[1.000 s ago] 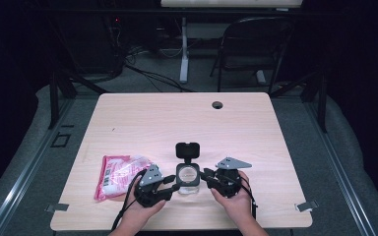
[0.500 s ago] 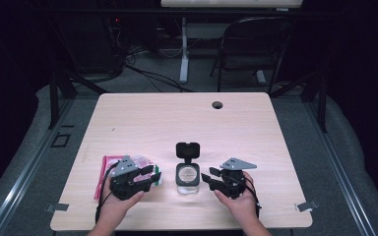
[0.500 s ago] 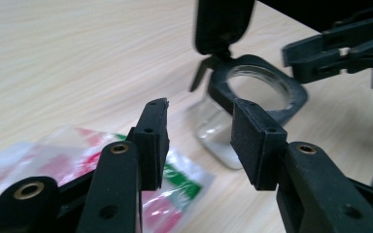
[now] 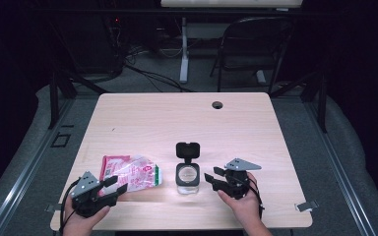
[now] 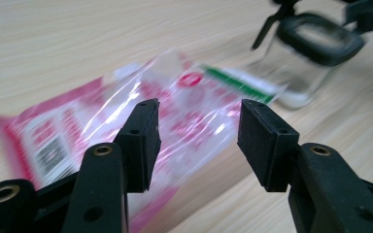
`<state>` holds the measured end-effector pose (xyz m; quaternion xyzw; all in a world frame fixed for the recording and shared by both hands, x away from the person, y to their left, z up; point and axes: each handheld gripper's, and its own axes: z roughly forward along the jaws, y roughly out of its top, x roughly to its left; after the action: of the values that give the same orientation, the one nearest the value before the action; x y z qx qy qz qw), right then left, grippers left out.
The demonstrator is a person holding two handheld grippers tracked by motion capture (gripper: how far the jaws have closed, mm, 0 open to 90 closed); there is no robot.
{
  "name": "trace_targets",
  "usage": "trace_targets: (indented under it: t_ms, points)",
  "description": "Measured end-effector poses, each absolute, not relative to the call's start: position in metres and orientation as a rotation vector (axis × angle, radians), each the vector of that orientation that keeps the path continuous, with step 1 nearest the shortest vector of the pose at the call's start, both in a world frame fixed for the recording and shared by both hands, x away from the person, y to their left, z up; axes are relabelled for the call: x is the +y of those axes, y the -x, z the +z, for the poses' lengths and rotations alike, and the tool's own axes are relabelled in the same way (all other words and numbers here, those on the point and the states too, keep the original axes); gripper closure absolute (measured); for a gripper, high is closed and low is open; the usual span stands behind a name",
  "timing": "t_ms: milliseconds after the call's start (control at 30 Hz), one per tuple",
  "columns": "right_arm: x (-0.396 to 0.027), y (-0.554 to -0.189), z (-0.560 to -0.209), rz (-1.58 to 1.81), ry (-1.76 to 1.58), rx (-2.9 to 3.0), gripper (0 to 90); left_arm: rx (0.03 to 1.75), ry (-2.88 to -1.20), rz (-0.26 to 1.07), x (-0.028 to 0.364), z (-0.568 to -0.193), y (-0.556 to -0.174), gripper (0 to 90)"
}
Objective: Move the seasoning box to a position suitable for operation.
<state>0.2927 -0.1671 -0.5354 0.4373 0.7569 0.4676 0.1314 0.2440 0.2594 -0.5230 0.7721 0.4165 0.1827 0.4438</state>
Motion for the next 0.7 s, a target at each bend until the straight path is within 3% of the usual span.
trace_targets:
  t_ms: [133,367,700]
  points:
    - [-0.165,-0.293,-0.536,1.355,-1.267,2.205,52.5,1.086,-1.959,0.485,0.260,-0.537,-0.248,42.2]
    - [-0.164,-0.295,-0.538,1.365,-1.279,2.211,50.9,1.026,-2.031,0.534,0.239,-0.551,-0.254,28.3]
    - [-0.167,-0.296,-0.541,1.376,-1.310,2.217,50.5,0.928,-2.123,0.569,0.207,-0.562,-0.259,26.8]
